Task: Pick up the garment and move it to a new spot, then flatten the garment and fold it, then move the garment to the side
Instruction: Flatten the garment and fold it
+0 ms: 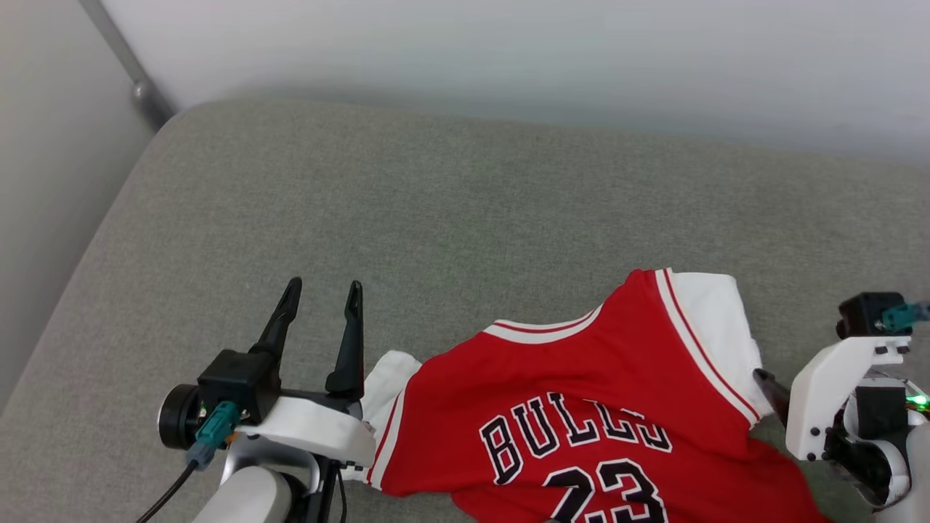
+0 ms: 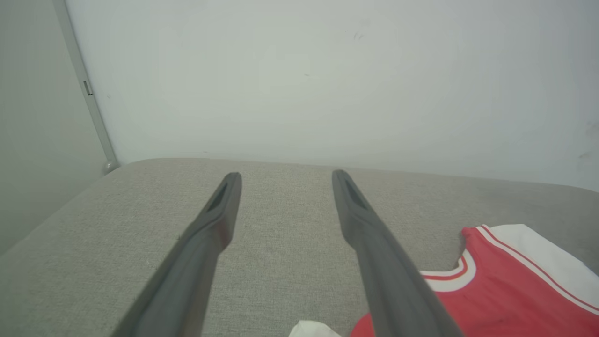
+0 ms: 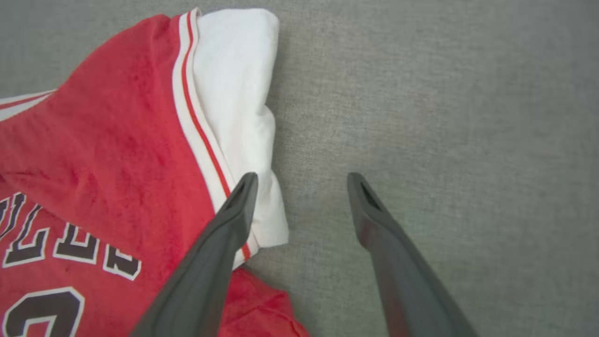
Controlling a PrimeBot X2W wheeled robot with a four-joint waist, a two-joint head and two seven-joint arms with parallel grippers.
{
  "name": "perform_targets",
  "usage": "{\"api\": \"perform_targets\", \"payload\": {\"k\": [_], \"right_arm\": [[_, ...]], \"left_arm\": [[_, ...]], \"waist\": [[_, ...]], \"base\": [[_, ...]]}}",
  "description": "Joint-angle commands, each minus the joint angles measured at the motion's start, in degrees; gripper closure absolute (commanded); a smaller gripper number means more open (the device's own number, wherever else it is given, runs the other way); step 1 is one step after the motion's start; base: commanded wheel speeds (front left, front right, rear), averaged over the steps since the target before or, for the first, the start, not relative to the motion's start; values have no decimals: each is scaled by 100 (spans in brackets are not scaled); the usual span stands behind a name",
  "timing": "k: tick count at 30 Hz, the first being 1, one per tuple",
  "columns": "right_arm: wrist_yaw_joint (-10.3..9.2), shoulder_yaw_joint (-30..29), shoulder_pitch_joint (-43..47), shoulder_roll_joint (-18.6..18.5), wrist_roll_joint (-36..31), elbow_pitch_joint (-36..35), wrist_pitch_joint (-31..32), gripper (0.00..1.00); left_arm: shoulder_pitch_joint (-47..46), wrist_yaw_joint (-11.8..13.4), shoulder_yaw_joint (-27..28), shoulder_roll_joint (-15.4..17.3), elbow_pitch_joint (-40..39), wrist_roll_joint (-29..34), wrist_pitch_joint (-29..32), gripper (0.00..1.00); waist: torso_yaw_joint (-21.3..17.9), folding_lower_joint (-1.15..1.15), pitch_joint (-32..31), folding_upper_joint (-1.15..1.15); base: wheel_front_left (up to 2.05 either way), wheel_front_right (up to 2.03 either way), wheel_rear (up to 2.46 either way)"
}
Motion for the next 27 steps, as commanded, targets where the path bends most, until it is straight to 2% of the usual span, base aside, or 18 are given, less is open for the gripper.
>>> {"api": "perform_targets", "payload": {"k": [1, 5, 9, 10, 11, 12, 20, 24, 25, 27], "right_arm": [[-3, 66, -167, -58, 46, 118, 165, 0], [-2, 260, -472, -211, 151, 581, 674, 0], [-3, 340, -498, -208, 245, 1099, 1076, 0], [-4, 375, -484, -198, 271, 1197, 1157, 37], [-4, 397, -510, -173, 327, 1218, 1129, 81], [-3, 428, -571, -199, 332, 1188, 1052, 100], [-3, 538, -938, -547, 122, 147, 368, 100], [-4, 181, -674, -649, -75, -331, 343, 100], [-3, -170, -409, -581, -183, -616, 399, 100], [-3, -336, -285, -536, -245, -713, 441, 100]], "left_arm": [[-110, -45, 9, -32, 27, 46, -44, 0], [-238, -122, 53, -136, 143, 69, -98, 0], [-291, -157, 77, -198, 230, 113, -114, 0], [-287, -161, 86, -215, 252, 124, -117, 0], [-286, -168, 96, -231, 277, 132, -122, 0], [-282, -166, 110, -245, 298, 137, -128, 0], [-65, -126, 258, -170, 384, 160, -139, 0], [3, -98, 268, -144, 346, 165, -139, 0], [39, -94, 263, -126, 336, 140, -126, 0], [54, -89, 266, -120, 338, 126, -119, 0]], "waist": [[250, -1, 286, 0], [361, -1, 481, 0], [394, -1, 554, 0], [391, -1, 555, 0], [386, -1, 552, 0], [376, -1, 542, 0], [32, -1, 290, 0], [-106, -1, 243, 0], [-179, -1, 225, 0], [-213, -1, 215, 0]], "base": [[0, 0, 0], [0, 0, 0], [0, 0, 0], [0, 0, 0], [0, 0, 0], [0, 0, 0], [0, 0, 0], [0, 0, 0], [0, 0, 0], [0, 0, 0]]}}
